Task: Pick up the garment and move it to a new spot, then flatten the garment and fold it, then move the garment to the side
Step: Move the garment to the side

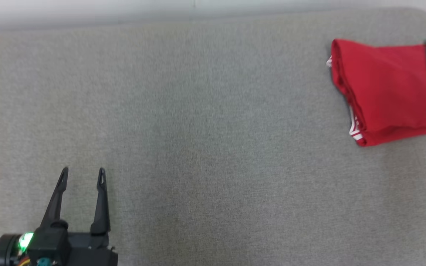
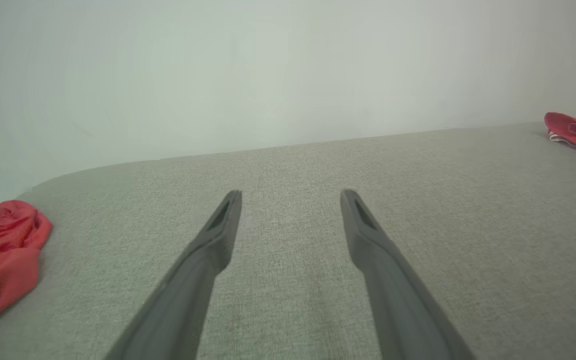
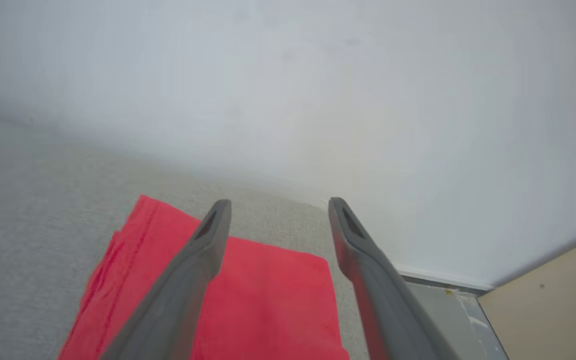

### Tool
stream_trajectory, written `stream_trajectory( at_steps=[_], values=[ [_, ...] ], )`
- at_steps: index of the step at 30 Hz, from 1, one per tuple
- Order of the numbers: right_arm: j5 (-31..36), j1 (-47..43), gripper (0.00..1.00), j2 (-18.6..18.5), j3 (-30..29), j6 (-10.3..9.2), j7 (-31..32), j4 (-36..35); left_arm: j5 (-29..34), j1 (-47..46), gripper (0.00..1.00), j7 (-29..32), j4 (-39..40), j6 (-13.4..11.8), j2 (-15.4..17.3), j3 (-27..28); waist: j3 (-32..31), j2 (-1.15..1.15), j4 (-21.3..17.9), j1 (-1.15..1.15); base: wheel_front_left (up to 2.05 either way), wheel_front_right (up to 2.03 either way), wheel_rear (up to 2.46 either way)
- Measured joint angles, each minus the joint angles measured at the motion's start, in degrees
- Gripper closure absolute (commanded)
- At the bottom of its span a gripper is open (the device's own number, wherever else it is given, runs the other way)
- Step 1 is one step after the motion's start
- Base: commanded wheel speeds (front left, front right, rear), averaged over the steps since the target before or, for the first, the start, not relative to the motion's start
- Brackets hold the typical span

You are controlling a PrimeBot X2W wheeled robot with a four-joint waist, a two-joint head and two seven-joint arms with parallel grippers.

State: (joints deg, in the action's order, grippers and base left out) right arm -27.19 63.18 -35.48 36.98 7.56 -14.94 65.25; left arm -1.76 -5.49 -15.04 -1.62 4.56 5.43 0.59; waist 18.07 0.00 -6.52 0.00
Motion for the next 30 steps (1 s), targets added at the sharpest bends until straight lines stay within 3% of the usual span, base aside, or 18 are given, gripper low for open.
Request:
stream_trajectory(
  at_steps=[7, 15, 19, 30],
  values=[
    [3.4, -9.5, 0.00, 3.0, -11.3, 0.00, -0.2, -14.9, -0.6, 3.3, 0.00, 0.0, -0.1, 0.0, -0.4, 2.2, -4.6, -0.01, -0.3, -0.01, 0.00, 0.00, 0.00],
    [12.5, -29.5, 0.00, 12.2, -27.0, 0.00, -0.2, -34.0, -0.8, 5.0, 0.00, 0.0, -0.5, 0.1, -1.2, 2.7, -8.3, -0.01, 0.4, -0.01, 0.00, 0.00, 0.00],
    [16.7, -39.2, 0.00, 18.6, -31.3, 0.00, -0.2, -42.8, -0.7, 5.5, 0.00, 0.0, -0.7, 0.2, -1.4, 2.8, -9.5, -0.01, 1.1, -0.01, 0.00, 0.00, 0.00],
    [18.6, -55.6, 0.00, 27.5, -37.2, -0.01, -0.2, -54.0, -0.4, 6.4, 0.00, 0.0, -1.9, 0.8, -1.8, 3.0, -11.7, -0.01, 2.0, 0.00, 0.00, 0.00, 0.00]
  ],
)
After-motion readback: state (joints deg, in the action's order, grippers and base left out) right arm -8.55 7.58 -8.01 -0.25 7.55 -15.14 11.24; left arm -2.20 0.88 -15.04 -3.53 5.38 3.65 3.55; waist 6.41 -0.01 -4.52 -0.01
